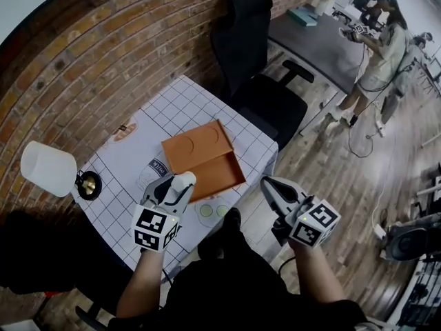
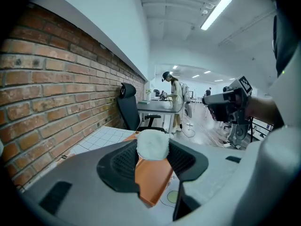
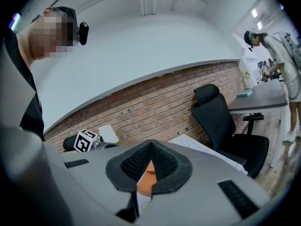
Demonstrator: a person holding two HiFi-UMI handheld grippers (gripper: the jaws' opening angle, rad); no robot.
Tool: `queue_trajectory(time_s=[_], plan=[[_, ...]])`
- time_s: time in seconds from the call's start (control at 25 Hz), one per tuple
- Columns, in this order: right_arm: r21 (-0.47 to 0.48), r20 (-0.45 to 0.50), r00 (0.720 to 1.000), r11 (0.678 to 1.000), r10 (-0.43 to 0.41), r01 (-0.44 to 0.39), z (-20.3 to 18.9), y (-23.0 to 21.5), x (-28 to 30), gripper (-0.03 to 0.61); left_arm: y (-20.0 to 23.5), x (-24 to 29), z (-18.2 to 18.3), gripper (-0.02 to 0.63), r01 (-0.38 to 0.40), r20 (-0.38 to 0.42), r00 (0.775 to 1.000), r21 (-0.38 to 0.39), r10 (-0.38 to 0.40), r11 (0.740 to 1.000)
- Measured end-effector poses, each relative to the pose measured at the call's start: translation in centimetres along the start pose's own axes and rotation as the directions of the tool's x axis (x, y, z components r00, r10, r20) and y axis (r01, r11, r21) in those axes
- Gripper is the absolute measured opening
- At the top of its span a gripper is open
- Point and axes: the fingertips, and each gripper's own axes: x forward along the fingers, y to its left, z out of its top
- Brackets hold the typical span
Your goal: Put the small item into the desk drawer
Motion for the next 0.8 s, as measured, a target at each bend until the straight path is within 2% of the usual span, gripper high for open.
queue_trajectory(time_s=[0.4, 0.8], plan=[[0.070, -0.059, 0.998, 0.997, 0.017, -0.013, -1.6, -5.7, 3.5, -0.006, 0.5, 7.2, -2.3, 0.190, 0.051, -0.128, 0.990, -0.002, -0.051, 0.999], [0.132, -0.131, 0.989, 0.990, 0.068, -0.050, -5.2, -6.8, 6.9, -0.006, 0.1, 11.3, -6.4, 0.192, 0.117, -0.250, 0.962, 0.003, -0.113, 0.993]])
